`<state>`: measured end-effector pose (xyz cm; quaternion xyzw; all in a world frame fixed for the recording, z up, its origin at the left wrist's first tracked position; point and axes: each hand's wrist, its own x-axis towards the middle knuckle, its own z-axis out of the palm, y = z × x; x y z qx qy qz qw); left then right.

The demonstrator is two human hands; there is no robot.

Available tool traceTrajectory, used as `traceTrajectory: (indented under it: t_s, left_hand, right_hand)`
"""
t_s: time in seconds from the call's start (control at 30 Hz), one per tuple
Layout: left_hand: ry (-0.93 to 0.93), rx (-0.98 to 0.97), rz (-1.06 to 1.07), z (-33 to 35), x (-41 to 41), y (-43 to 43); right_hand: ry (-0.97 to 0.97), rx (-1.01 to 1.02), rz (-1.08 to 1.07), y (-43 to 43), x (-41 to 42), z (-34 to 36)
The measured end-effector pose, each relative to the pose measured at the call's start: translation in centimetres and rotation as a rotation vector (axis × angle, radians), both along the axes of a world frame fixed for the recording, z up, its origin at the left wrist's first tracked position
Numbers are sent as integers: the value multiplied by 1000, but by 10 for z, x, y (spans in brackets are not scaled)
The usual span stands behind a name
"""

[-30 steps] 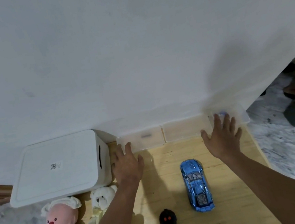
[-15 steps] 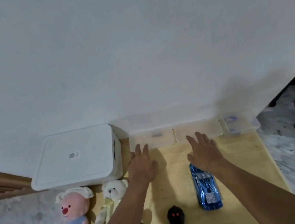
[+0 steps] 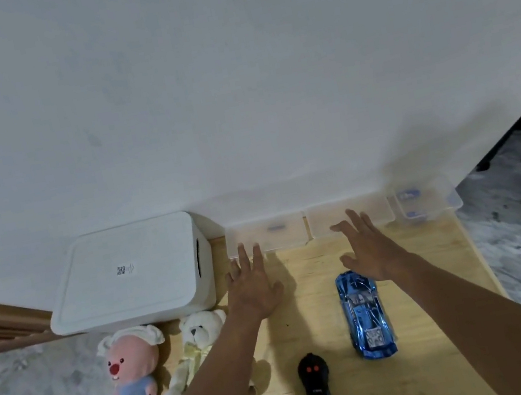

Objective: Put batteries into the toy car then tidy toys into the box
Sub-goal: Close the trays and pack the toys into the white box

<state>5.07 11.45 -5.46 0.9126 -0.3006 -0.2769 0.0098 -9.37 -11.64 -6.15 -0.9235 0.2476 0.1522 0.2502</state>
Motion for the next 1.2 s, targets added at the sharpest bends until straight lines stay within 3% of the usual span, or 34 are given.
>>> traceTrajectory:
  t_s: [0.23,0.43,0.6,0.73,1.03,1.2]
  left_hand:
    - [48,-97,49,13,5,0]
    - [21,-364,140,49,4,-4]
    - [-160,-606,173,99,9,1]
    - [-255,-708,218,143,24,30]
    - [-317,-528,412,170,97,159]
    - [-215,-327,473,153,128,214]
  right_hand:
    - [44,-58,1,6,5,9]
    - [-135,-30,27,23,14,40]
    - [-407,-11,129,52,38,90]
    - [-495,4,207,85,69,141]
    - [-495,102,260,173,134,180]
    - [-111,67,188,216,152,156]
